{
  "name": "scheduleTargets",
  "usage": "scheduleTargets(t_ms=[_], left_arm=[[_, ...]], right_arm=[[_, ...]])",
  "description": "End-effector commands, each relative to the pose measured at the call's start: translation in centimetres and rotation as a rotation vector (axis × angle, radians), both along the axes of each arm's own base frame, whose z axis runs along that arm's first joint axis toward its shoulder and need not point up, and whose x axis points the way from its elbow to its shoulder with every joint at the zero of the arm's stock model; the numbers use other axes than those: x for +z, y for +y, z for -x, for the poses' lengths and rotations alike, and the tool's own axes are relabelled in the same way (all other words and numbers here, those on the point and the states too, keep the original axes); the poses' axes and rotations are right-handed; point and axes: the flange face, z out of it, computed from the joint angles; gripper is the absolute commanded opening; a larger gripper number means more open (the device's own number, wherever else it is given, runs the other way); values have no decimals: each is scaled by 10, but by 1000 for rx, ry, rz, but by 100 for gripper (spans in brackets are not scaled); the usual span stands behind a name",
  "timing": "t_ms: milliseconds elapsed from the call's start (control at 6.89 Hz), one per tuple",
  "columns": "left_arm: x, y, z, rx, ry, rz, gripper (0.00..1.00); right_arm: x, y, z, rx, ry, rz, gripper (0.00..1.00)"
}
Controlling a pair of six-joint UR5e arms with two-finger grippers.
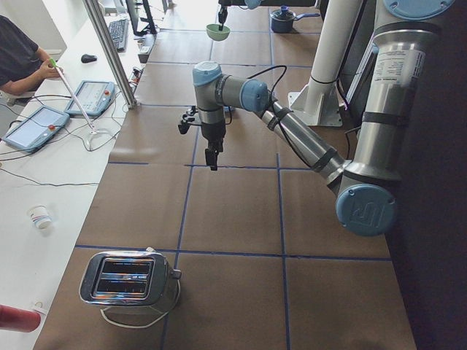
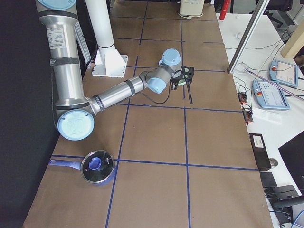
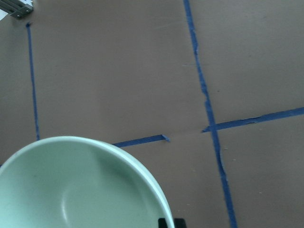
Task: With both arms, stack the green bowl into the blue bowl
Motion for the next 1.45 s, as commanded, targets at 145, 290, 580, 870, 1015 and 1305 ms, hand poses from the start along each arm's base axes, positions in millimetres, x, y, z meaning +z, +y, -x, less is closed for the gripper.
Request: scheduleTargets(t_ms=[145,290,580,870,1015,1305], left_arm=[[36,-31,28,-1,54,-52,100],[59,-28,30,-2,51,-40,100],[98,-31,32,-5,40,14,100],[131,-40,53,-34,42,30,100],[138,-43,58,-17,45,-4,100],[152,-46,70,-38,42,18,100]], right_arm=[[-107,26,147,-9,4,-31,0],[-134,50,202,-4,32,-38,0],[-152,69,227,-5,-2,20,0],[-147,57,244,12,-12,13,0],[-139,47,271,23,-40,26,0],[-123,58,302,25,-48,41,1]])
